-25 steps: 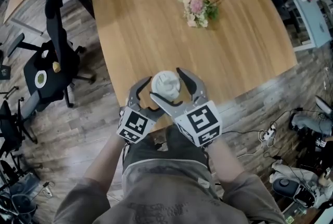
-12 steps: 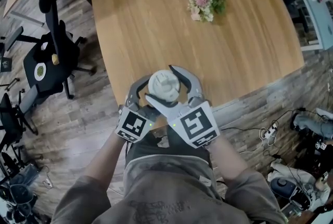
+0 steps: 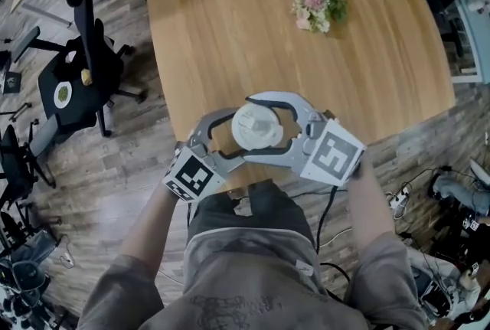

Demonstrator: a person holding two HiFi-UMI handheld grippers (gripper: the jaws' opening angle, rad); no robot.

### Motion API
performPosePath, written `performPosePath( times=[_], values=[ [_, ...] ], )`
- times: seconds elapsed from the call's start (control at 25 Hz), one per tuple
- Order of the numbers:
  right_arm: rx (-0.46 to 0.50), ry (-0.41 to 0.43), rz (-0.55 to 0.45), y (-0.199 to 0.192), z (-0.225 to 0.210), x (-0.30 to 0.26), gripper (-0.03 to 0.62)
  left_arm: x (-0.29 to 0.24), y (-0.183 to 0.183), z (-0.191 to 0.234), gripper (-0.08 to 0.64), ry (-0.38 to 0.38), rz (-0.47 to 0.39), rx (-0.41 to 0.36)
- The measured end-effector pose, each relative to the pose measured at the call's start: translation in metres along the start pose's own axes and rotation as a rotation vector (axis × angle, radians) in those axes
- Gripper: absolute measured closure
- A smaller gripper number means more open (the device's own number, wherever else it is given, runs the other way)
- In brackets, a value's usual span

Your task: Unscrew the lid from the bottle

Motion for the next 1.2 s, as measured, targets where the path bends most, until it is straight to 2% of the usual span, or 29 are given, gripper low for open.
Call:
performPosePath(
  times=[0.08, 0.16, 0.28, 0.4, 0.52, 0.6, 0.68, 0.8, 1.0, 1.2],
  values=[
    [0.027, 0.058, 0.012, -0.001, -0.003, 0.000, 0.190, 0.000, 0.000, 0.003, 0.225, -0.025, 0.003, -0.008],
    [0.039, 0.081, 0.028, -0.002, -0.004, 0.000, 0.190, 0.001, -0.001, 0.004, 0.227, -0.031, 0.005, -0.011],
    [-0.008, 0.047, 0.036, -0.001, 0.000, -0.002, 0.189, 0.003, -0.002, 0.002, 0.229, -0.020, -0.002, -0.005],
    [-0.146, -0.097, -0.028, -0.002, 0.002, 0.004, 0.186, 0.003, -0.004, 0.002, 0.229, -0.005, -0.005, 0.005],
    [-0.247, -0.333, -0.100, -0.001, 0.010, 0.018, 0.184, 0.004, -0.005, 0.001, 0.232, 0.016, -0.012, 0.013],
    [-0.314, -0.475, -0.141, 0.003, 0.023, 0.019, 0.152, 0.004, -0.005, -0.001, 0.233, 0.037, -0.021, 0.022],
    [-0.374, -0.598, -0.128, 0.003, 0.035, 0.011, 0.130, 0.006, -0.006, -0.004, 0.235, 0.064, -0.031, 0.032],
    [-0.358, -0.756, -0.055, -0.002, 0.041, -0.006, 0.129, 0.007, -0.007, -0.009, 0.235, 0.123, -0.045, 0.050],
    [-0.294, -0.856, 0.002, -0.005, 0.037, -0.018, 0.130, 0.006, -0.007, -0.016, 0.235, 0.203, -0.064, 0.079],
    [-0.329, -0.851, -0.029, -0.007, 0.035, -0.019, 0.151, 0.005, -0.007, -0.019, 0.236, 0.212, -0.056, 0.086]
  ],
)
Point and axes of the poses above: the fingertips, and each gripper's own axes: x backward along the fingers, z to its left, y out of its top, the point moved 8 cm from there along x, backward along the fingers, and after that the axes turned 5 degrees about y, right-handed, at the moved point
